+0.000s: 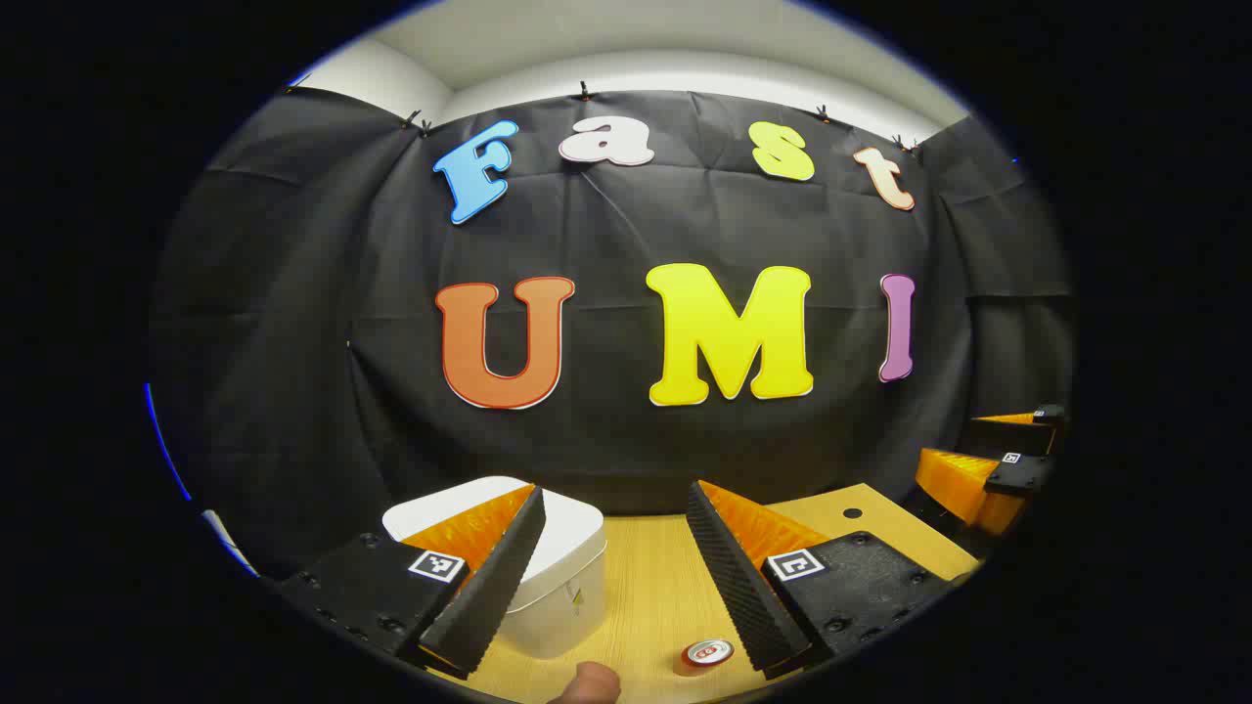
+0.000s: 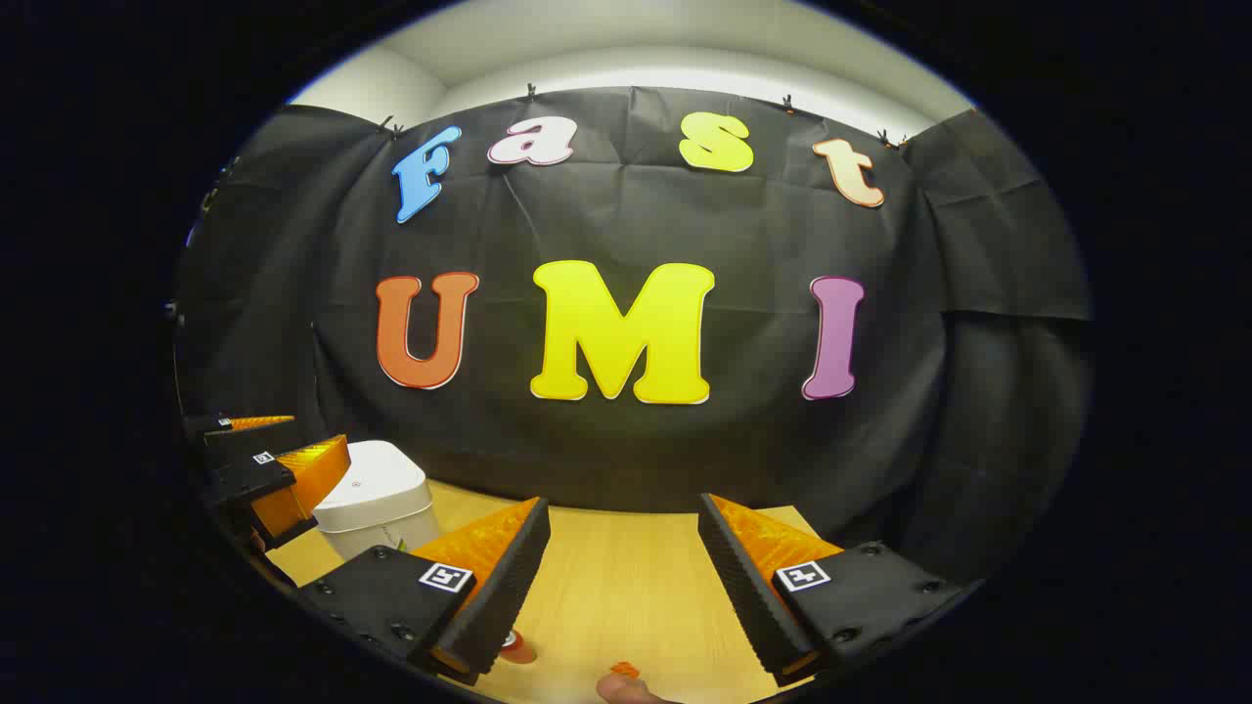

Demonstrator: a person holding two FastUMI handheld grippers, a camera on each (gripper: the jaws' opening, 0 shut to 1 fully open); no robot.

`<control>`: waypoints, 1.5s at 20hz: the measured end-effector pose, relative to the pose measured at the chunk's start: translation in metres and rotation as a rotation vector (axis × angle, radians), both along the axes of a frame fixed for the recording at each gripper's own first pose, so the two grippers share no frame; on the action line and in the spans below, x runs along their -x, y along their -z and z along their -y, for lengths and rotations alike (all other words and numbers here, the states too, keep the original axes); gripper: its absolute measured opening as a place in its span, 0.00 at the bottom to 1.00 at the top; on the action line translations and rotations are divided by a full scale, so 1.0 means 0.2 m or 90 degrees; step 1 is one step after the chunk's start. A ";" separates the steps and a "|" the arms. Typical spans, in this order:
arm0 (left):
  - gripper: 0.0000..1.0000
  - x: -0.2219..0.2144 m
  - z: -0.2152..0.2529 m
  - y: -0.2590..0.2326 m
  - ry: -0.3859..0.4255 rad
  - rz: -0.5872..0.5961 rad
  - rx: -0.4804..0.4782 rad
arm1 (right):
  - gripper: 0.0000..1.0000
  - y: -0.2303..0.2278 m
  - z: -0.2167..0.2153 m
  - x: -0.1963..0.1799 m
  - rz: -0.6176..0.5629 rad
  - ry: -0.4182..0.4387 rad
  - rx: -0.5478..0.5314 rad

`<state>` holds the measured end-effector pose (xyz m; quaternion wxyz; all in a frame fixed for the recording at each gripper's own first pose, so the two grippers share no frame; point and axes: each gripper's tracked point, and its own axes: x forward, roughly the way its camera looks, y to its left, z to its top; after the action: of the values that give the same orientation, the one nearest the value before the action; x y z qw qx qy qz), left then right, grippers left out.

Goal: Press the lid of the desktop garbage bin to open it, pick up the crumpled paper on the desktop and throw it into the bin, then pick up the pop can on the desktop and drop it into the bin, and finally close the garbage bin lid.

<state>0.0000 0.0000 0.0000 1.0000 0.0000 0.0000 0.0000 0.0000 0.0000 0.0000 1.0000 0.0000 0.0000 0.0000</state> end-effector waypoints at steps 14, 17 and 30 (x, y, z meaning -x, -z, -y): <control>0.96 -0.02 -0.07 0.07 -0.020 -0.020 -0.008 | 0.96 0.06 -0.06 -0.02 -0.023 -0.022 -0.011; 0.96 -0.06 -0.09 0.08 -0.024 -0.024 -0.005 | 0.97 0.06 -0.07 -0.05 -0.024 -0.024 -0.005; 0.70 -0.34 -0.35 0.24 -0.101 -0.068 0.024 | 0.96 0.14 -0.12 -0.21 -0.061 -0.018 0.019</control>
<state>0.0673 0.0701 -0.0488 0.9952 -0.0187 0.0537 0.0792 0.0429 0.0237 -0.0283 0.9986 -0.0148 0.0479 0.0140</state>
